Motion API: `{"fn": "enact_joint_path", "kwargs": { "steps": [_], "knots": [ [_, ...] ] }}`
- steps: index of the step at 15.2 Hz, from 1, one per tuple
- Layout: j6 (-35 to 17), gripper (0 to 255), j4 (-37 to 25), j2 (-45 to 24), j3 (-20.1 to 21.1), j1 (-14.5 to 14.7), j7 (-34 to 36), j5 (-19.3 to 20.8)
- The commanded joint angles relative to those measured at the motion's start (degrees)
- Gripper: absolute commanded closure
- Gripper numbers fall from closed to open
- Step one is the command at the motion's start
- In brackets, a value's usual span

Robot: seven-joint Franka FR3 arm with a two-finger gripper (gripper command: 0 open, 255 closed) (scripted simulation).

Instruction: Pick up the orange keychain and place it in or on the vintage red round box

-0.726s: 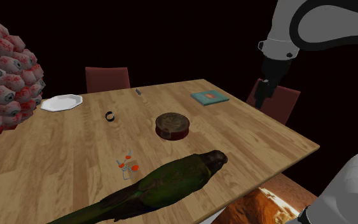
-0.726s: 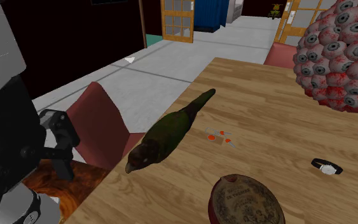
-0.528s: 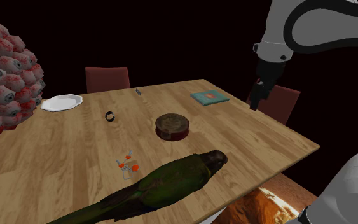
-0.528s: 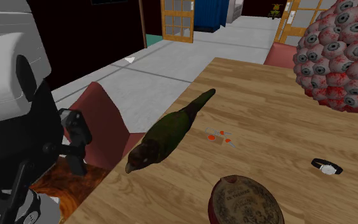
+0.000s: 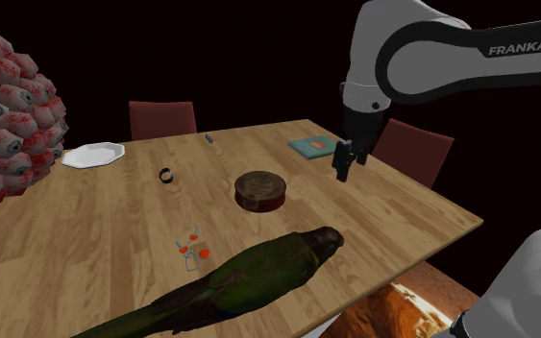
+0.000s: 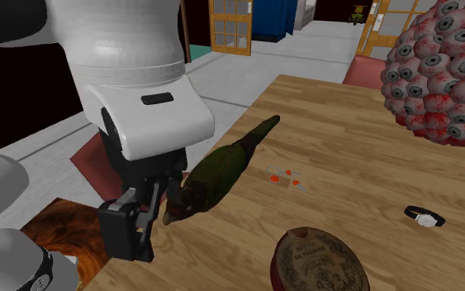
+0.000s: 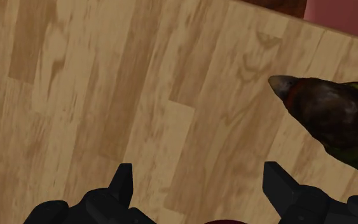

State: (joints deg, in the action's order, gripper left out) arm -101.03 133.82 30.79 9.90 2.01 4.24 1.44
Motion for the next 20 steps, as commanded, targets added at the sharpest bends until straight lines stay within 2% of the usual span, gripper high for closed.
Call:
{"fn": "enact_joint_path", "kwargs": {
  "steps": [1,10,20],
  "knots": [
    [-1.7,0,-1.4,-3.2,1.8,0.6,2.2,-0.8],
    [-7.8,0,-10.1,-19.1,9.1,2.9,11.7,-0.9],
    [-10.2,0,-26.2,-39.8,14.3,7.2,22.9,4.8]
  ]
}}
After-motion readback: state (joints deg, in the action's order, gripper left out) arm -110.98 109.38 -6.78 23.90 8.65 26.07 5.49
